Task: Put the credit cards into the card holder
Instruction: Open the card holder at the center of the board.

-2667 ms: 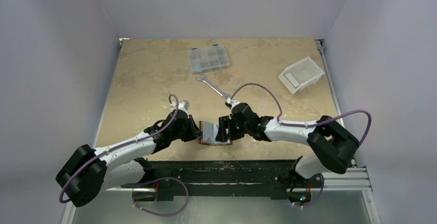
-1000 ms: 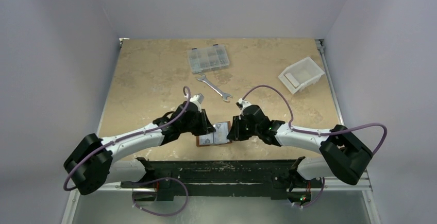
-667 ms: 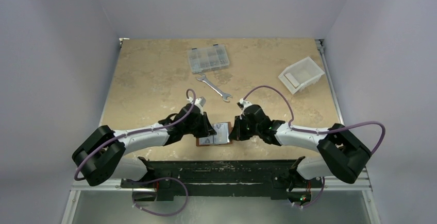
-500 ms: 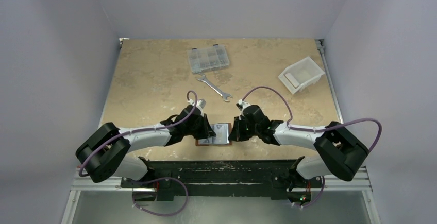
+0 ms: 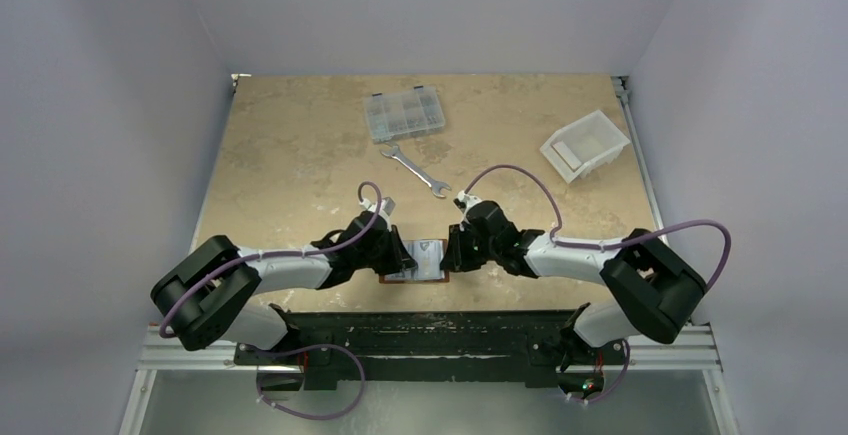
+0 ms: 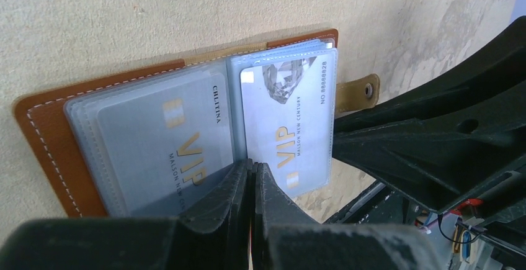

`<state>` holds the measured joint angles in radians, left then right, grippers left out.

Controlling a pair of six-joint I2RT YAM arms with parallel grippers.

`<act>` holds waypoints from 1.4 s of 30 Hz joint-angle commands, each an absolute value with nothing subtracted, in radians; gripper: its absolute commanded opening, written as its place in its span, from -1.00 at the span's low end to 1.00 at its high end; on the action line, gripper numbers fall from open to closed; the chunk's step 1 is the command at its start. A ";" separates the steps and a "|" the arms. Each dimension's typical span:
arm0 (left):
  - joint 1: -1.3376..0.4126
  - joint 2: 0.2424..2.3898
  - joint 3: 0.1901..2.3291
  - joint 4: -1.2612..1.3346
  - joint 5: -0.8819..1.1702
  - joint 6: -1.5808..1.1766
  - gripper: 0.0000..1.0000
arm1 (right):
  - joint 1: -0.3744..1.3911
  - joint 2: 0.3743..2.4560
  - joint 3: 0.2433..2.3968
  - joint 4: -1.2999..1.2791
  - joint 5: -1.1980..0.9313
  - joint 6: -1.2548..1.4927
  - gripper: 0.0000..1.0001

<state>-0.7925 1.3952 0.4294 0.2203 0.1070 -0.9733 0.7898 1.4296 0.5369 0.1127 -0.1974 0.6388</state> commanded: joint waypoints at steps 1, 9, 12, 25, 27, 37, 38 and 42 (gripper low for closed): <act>-0.795 1.427 0.391 0.209 0.070 -0.975 -1.00 | 0.787 1.443 0.582 0.106 -0.179 0.623 -0.55; -0.794 1.408 0.395 0.212 0.086 -0.974 -1.00 | 0.824 1.403 0.614 0.064 -0.168 0.616 -0.01; -0.794 1.378 0.411 0.181 0.081 -0.967 -1.00 | 0.845 1.406 0.645 0.024 -0.135 0.607 0.13; -0.792 1.159 0.477 -0.072 0.003 -0.933 -0.67 | 0.882 1.479 0.779 -0.077 -0.087 0.566 0.20; -0.792 1.113 0.487 -0.110 0.003 -0.935 -0.57 | 0.894 1.495 0.800 -0.082 -0.089 0.562 0.19; -0.791 0.917 0.553 -0.348 -0.170 -0.927 -0.33 | 0.972 1.570 0.911 -0.121 -0.045 0.556 0.36; -0.791 0.900 0.562 -0.372 -0.188 -0.925 -0.30 | 0.978 1.579 0.920 -0.121 -0.046 0.552 0.41; -0.789 0.829 0.594 -0.423 -0.252 -0.925 -0.11 | 0.986 1.599 0.932 -0.104 -0.087 0.531 0.58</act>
